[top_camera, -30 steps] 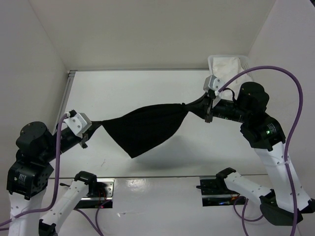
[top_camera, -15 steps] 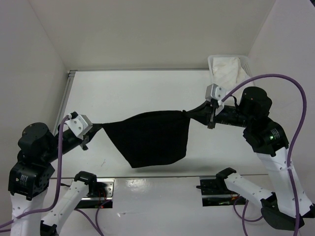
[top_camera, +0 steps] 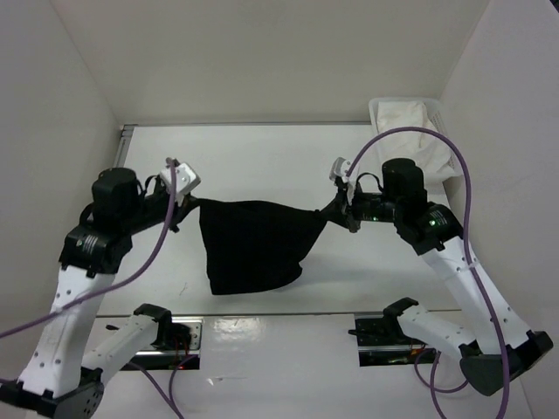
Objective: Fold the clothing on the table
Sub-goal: Flatten the skirt out
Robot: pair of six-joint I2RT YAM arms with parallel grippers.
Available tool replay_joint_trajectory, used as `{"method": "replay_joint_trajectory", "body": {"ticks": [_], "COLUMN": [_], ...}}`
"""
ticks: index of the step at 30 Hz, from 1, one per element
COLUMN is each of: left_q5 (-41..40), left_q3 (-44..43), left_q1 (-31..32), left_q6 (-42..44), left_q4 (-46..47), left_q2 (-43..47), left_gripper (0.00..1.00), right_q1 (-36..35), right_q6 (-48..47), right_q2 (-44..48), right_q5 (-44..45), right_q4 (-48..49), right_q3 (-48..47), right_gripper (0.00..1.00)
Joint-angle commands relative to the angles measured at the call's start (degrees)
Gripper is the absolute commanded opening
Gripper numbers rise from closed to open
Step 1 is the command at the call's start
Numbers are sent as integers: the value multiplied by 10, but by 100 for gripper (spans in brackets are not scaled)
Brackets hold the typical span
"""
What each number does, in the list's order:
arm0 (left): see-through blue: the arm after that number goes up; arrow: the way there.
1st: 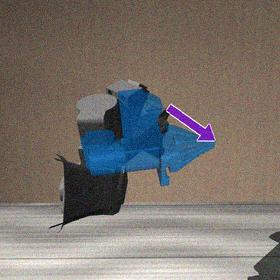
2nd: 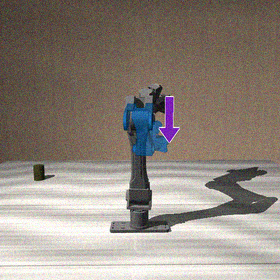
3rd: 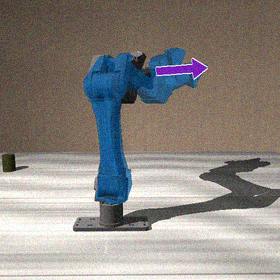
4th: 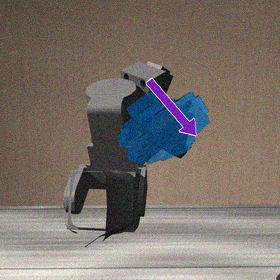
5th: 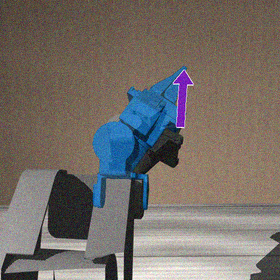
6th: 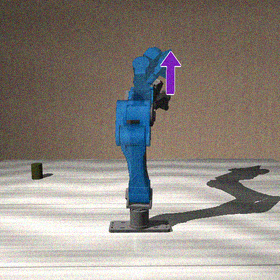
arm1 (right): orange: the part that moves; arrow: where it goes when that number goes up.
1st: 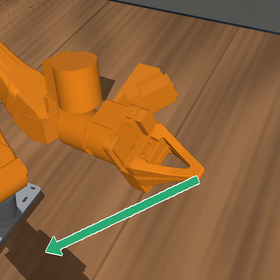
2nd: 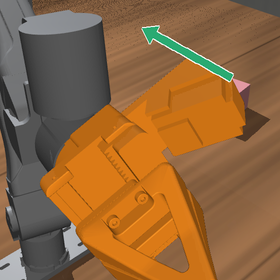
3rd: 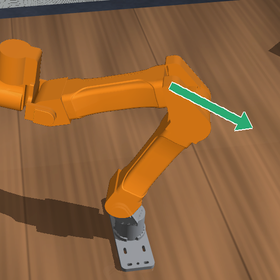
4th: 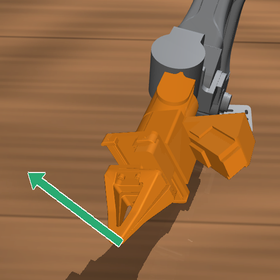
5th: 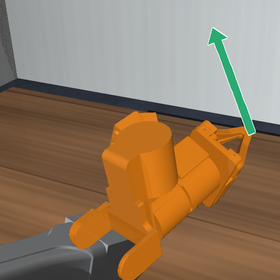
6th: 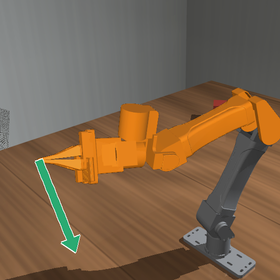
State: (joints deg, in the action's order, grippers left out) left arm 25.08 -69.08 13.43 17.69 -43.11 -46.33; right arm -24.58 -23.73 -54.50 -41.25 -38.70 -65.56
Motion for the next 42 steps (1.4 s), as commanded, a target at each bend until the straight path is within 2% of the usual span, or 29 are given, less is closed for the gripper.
{"method": "replay_joint_trajectory", "body": {"ticks": [1, 8, 12, 16, 25, 26, 27, 28, 29, 30, 31, 32, 34, 37, 42], "left_q5": [-35, -108, -126, -131, -131, -131, -137, -137, -137, -137, -144, -150, -173, -167, -132], "left_q3": [3, -30, -38, -38, -50, -50, -50, -50, -56, -56, -56, -56, -62, -62, -21], "left_q1": [6, 12, 5, -35, -98, -103, -104, -110, -115, -115, -120, -120, -120, -120, -120], "left_q6": [16, 16, 11, -5, -26, -26, -38, -43, -49, -63, -71, -76, -88, -93, -87], "left_q4": [79, 188, 244, 298, 345, 354, 362, 362, 370, 377, 378, 378, 378, 338, 242], "left_q2": [-49, -181, -232, -273, -374, -381, -397, -404, -409, -415, -422, -422, -422, -403, -374], "left_gripper": [0, 0, 0, 0, 0, 5, 30, 44, 57, 68, 85, 91, 99, 99, 99], "right_q1": [3, 3, 15, 30, 49, 49, 54, 54, 54, 54, 54, 60, 60, 49, -2], "right_q6": [-4, 2, 2, 8, 28, 33, 39, 46, 56, 68, 94, 104, 127, 127, 93], "right_q2": [-15, -141, -268, -374, -574, -588, -603, -630, -641, -652, -671, -677, -683, -661, -554], "right_q5": [48, 154, 174, 187, 230, 239, 255, 269, 283, 299, 338, 355, 412, 402, 397], "right_q4": [85, 177, 202, 214, 208, 213, 213, 213, 226, 226, 235, 235, 230, 195, 181], "right_q3": [11, -29, -78, -146, -269, -279, -303, -314, -337, -349, -361, -387, -403, -395, -265], "right_gripper": [0, 0, 0, 0, 0, 4, 21, 32, 38, 54, 60, 61, 68, 70, 72]}}
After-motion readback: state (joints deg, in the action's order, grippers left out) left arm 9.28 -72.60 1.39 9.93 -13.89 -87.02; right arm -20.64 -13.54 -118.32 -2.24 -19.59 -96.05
